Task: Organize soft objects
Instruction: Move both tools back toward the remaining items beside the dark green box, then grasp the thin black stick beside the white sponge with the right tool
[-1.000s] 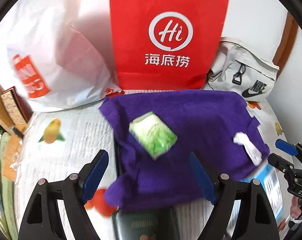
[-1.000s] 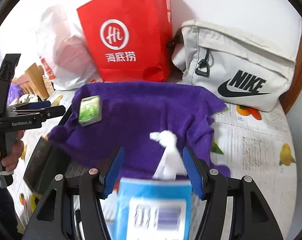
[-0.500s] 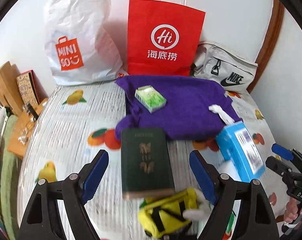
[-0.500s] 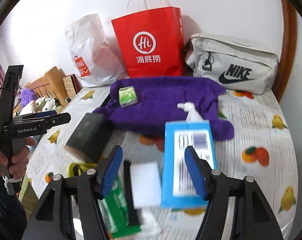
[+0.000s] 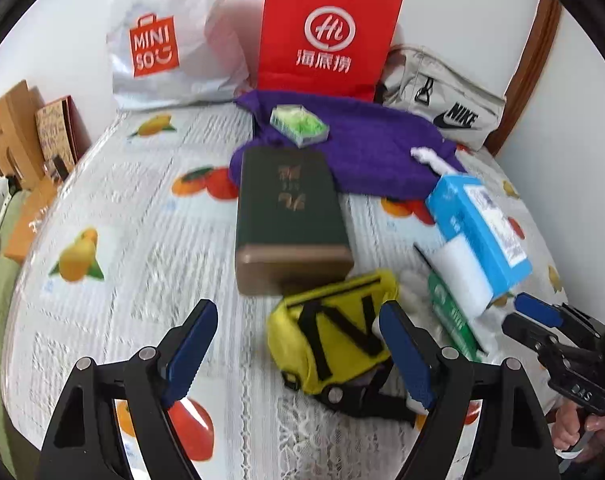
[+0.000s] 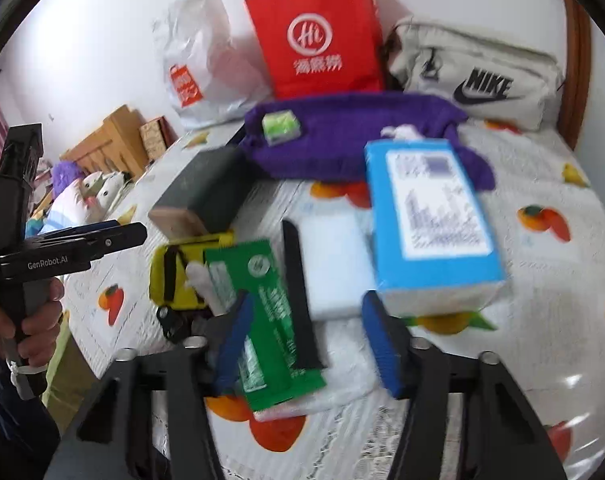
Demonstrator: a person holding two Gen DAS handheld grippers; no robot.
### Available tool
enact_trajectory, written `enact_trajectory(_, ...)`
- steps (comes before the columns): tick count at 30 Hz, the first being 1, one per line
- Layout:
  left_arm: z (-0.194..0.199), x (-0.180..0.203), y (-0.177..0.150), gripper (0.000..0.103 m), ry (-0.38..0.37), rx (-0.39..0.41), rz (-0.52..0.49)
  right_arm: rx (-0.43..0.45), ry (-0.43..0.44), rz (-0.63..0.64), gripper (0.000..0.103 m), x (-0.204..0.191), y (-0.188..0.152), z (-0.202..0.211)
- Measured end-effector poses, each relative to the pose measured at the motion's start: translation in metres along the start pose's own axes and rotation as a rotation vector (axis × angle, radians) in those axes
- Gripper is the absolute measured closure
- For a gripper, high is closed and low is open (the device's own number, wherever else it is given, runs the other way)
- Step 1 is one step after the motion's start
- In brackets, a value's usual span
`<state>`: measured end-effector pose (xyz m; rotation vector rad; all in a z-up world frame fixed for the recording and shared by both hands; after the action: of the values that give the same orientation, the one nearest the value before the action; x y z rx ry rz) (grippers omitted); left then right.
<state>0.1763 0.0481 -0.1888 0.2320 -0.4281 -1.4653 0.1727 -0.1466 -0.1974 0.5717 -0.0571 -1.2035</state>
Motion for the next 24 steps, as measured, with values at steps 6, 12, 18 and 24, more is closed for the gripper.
enact_trajectory(6,-0.005,-0.005,-0.013,0.021,0.001,-0.014,0.015,-0.019,0.006,0.013,0.066,-0.003,-0.011,-0.015)
enact_trajectory(12,-0.014,-0.003,-0.019,0.021,0.0,-0.037,0.012,-0.041,-0.038,0.059,0.082,-0.004,-0.018,-0.03)
enact_trajectory(18,-0.02,-0.001,-0.021,0.021,0.002,-0.052,0.006,-0.034,-0.06,0.08,0.093,-0.001,-0.021,-0.038)
enact_trajectory(24,-0.023,-0.004,-0.021,0.021,-0.011,-0.056,0.016,-0.009,-0.08,0.068,0.096,0.006,-0.022,-0.023)
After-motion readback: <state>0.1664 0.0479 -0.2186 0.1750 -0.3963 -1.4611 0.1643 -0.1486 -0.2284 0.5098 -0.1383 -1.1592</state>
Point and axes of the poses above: each gripper's, at about its wrist camera, not at the fingertips, and z roughly against the way its jaws point, x to its right, y to its top, the point moved 9 cm from there along -z, roughly the way its jaws point, and after that the axes turned 10 degrees about -x, right-handed, at the moved point
